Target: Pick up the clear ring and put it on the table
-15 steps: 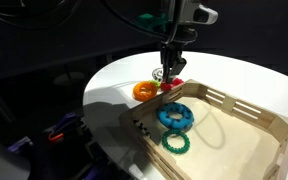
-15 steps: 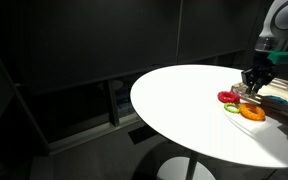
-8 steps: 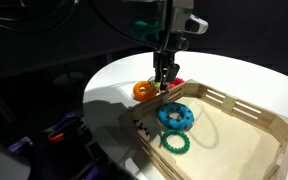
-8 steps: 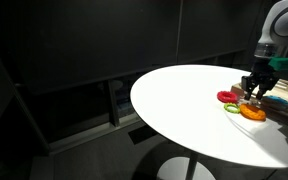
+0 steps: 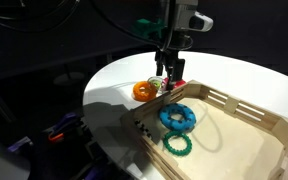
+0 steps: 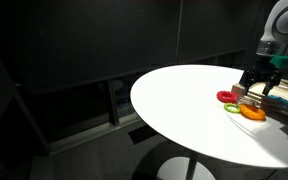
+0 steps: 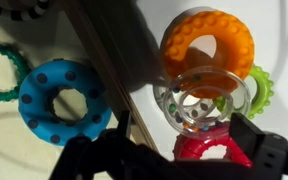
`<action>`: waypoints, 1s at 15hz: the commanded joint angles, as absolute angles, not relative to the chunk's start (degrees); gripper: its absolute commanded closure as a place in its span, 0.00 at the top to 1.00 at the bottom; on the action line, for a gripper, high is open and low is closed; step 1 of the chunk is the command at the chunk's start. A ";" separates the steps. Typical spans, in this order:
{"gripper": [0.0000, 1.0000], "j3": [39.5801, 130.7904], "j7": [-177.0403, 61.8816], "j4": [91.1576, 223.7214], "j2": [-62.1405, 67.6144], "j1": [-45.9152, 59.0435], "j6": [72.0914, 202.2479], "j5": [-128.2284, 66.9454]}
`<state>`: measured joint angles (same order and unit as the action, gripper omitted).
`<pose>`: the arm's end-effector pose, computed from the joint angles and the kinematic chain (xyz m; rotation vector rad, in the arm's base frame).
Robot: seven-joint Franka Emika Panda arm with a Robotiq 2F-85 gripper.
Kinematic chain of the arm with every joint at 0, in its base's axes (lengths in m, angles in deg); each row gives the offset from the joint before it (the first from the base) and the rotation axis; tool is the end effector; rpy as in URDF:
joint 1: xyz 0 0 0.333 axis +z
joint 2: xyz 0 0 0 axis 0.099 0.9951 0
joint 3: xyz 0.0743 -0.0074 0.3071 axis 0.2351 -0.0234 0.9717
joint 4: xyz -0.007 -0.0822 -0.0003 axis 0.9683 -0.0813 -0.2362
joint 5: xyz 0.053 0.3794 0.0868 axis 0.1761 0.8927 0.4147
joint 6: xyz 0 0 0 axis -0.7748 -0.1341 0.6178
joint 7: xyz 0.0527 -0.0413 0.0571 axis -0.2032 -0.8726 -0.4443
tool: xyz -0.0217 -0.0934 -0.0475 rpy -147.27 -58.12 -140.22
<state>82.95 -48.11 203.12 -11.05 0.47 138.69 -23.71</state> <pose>0.4732 -0.0948 0.2859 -3.0040 0.7623 0.1273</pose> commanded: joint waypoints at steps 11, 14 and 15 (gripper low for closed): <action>1.00 80.91 -57.23 200.44 -22.99 -2.65 123.25 -26.55; 1.00 81.15 -56.23 198.46 -25.96 -2.98 119.63 -29.10; 1.00 81.19 -56.18 197.65 -26.74 -3.02 118.70 -29.54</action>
<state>81.03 -55.93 199.99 -23.90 -2.39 122.70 -27.72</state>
